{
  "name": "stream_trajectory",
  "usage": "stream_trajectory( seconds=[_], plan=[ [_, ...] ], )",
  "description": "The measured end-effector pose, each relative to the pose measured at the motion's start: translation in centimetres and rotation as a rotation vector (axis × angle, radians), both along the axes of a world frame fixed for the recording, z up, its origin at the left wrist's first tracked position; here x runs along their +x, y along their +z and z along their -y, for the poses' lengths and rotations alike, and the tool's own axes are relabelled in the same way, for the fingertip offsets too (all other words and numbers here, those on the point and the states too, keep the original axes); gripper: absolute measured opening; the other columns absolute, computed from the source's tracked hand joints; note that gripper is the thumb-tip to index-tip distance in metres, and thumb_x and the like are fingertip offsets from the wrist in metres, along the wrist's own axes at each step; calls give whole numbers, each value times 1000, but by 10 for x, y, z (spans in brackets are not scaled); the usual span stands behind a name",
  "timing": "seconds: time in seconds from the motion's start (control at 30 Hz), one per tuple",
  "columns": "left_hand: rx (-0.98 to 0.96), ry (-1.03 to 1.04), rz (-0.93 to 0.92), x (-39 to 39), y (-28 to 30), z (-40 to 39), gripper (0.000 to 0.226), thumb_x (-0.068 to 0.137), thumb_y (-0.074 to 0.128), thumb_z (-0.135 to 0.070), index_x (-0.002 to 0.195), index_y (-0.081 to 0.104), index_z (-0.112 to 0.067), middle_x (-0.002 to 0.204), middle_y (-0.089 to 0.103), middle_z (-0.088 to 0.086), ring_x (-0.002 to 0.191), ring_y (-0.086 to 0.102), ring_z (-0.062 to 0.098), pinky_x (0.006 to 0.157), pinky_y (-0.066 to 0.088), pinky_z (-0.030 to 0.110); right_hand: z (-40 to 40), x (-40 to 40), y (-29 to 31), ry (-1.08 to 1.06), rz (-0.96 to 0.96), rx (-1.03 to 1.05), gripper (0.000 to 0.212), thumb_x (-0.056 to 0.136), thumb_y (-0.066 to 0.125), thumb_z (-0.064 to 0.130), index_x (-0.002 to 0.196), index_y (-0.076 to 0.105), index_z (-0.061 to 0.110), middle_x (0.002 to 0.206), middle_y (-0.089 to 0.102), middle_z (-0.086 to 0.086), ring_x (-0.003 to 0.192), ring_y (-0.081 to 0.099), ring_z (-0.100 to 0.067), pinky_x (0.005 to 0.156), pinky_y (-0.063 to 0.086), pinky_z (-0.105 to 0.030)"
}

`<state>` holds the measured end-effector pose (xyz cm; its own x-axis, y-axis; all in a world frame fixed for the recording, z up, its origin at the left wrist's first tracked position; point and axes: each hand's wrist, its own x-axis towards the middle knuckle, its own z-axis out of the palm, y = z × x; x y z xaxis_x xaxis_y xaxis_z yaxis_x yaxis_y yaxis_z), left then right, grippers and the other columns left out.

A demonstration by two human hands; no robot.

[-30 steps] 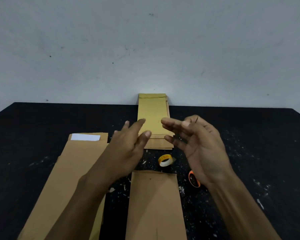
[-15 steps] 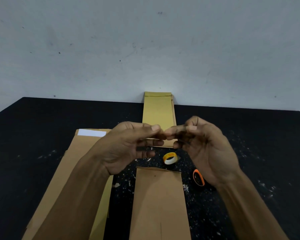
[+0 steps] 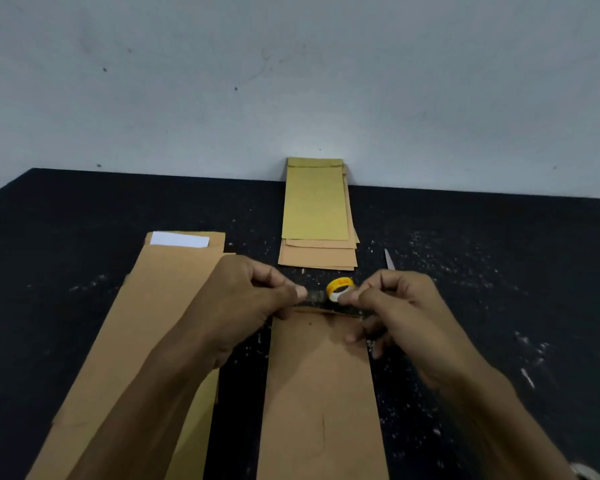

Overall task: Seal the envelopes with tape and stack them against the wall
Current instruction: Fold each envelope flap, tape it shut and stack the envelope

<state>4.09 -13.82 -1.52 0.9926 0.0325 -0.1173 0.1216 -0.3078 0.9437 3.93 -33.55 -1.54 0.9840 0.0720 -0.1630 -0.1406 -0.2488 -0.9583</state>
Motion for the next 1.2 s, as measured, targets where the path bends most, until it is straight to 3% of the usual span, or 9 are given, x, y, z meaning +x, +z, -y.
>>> stream_trajectory(
  seconds=[0.13,0.27,0.37,0.5,0.63,0.7,0.77,1.1,1.2],
  plan=[
    [42,41,7,-7,-16,2,16,84,77,-16,71,76,-8,60,68,5,48,54,1,47,40,11,-6,-1,-18,-40,24,-103,15,94,63,8,81,63,1,69,71,-18,57,72,-29,37,41,-26],
    [75,82,4,-12,-29,2,17,82,79,-18,67,76,-12,64,71,6,55,60,6,57,48,20,-12,-4,-24,-71,1,-110,13,90,64,7,78,64,4,60,70,-14,63,69,-42,39,42,-26],
    [143,146,38,-13,-32,5,17,80,80,-22,65,76,-17,60,70,-5,53,60,-2,55,47,19,-15,-7,-26,-110,33,-133,14,88,66,8,74,66,5,53,68,-9,55,68,-32,39,45,-25],
    [158,181,61,-12,-35,8,22,77,83,-30,60,74,-17,56,68,-5,49,57,-3,51,44,18,-19,-9,-31,-140,88,-178,22,84,75,23,69,67,10,52,68,-6,44,58,-12,45,46,-25],
    [191,202,78,-11,-38,10,24,74,85,-30,58,71,-18,52,64,-5,46,53,-2,44,39,14,-21,-8,-40,-165,160,-240,25,80,80,28,64,65,16,56,67,-5,54,63,-24,50,51,-34],
    [224,218,72,-10,-40,11,24,72,86,-29,58,70,-18,51,63,-6,45,53,-2,43,38,14,-23,-8,-45,-178,204,-279,24,78,81,21,61,64,16,57,67,-2,53,62,-17,51,51,-30],
    [272,234,62,-10,-41,12,24,71,86,-30,57,70,-19,50,63,-7,46,55,0,45,42,18,-25,-8,-47,-184,247,-326,25,76,80,15,58,64,17,55,65,3,48,57,-6,46,41,-14],
    [358,275,71,-11,-41,18,22,68,86,-32,57,70,-22,50,61,-9,54,59,6,54,48,25,-26,-6,-54,-194,305,-370,22,74,79,12,58,64,16,52,63,3,46,53,-8,46,41,-16],
    [390,278,79,-12,-40,21,20,69,85,-32,59,70,-22,51,59,-10,53,57,4,52,43,23,-26,-5,-55,-193,308,-379,21,74,80,12,59,65,15,51,63,3,46,53,-6,47,42,-17]
  ],
)
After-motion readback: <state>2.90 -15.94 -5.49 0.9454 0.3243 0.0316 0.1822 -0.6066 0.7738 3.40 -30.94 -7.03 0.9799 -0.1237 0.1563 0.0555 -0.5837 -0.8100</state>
